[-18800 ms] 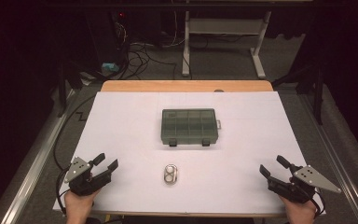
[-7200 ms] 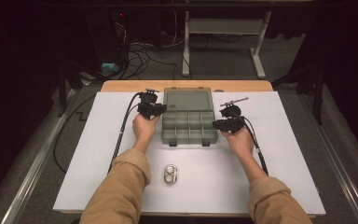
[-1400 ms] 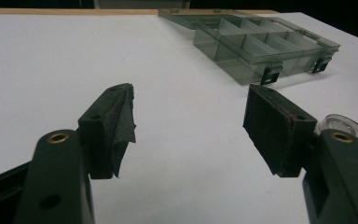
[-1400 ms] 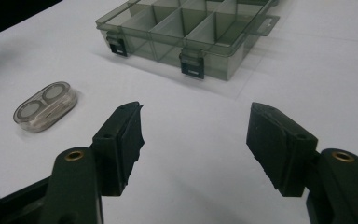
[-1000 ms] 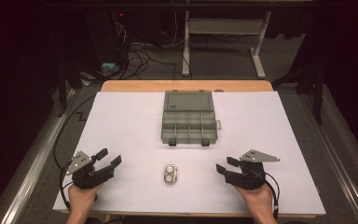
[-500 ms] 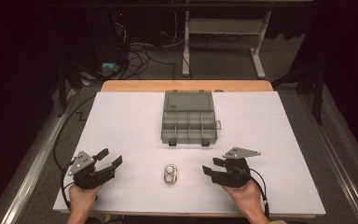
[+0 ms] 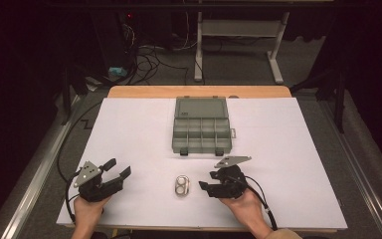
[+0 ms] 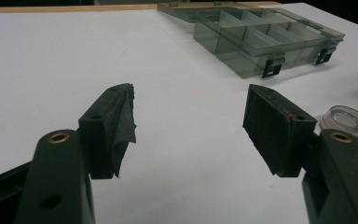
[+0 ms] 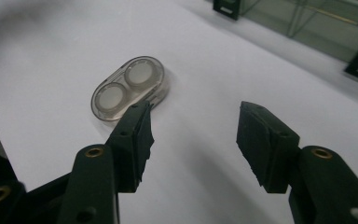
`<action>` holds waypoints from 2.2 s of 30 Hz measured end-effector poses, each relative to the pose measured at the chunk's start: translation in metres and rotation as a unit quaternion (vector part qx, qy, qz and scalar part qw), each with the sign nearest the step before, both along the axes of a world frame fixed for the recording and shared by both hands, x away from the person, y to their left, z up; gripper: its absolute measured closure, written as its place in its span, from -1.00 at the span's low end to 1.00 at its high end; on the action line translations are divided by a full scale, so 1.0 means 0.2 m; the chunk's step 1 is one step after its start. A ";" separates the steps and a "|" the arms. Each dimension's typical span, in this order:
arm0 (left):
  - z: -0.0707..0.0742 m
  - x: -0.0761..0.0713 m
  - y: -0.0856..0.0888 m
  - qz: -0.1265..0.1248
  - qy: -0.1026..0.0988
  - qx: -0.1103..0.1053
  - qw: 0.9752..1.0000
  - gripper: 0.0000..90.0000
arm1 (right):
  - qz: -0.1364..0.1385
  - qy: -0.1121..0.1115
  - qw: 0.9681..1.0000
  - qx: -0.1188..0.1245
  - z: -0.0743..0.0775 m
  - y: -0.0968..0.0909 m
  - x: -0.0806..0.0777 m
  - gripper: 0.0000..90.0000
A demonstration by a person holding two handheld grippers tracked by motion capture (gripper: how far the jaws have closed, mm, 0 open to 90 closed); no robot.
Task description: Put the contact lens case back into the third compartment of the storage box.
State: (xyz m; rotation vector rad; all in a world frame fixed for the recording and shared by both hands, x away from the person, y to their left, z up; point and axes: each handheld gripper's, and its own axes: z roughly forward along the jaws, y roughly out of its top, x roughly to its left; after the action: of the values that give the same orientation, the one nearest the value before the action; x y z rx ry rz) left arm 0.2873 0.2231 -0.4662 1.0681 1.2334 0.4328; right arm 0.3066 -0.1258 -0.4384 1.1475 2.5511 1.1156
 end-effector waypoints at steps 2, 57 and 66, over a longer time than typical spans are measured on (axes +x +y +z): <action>0.00 0.00 0.00 0.000 0.000 0.001 1.000 -0.24 | 0.009 0.007 1.000 -0.006 0.00 0.04 0.00 0.01; 0.01 0.00 0.01 0.007 0.006 -0.013 1.000 -0.23 | 0.043 0.040 0.991 -0.117 -0.07 0.47 0.07 -0.27; 0.01 0.00 0.01 0.007 0.007 -0.016 1.000 -0.22 | 0.054 0.027 0.989 -0.138 -0.05 0.44 0.06 -0.13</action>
State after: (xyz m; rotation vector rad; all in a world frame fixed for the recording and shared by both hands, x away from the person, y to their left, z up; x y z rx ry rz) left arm 0.2866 0.2255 -0.4644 1.0373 1.2570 0.4158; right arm 0.3177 -0.0368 -0.4483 0.9944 2.7291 0.7262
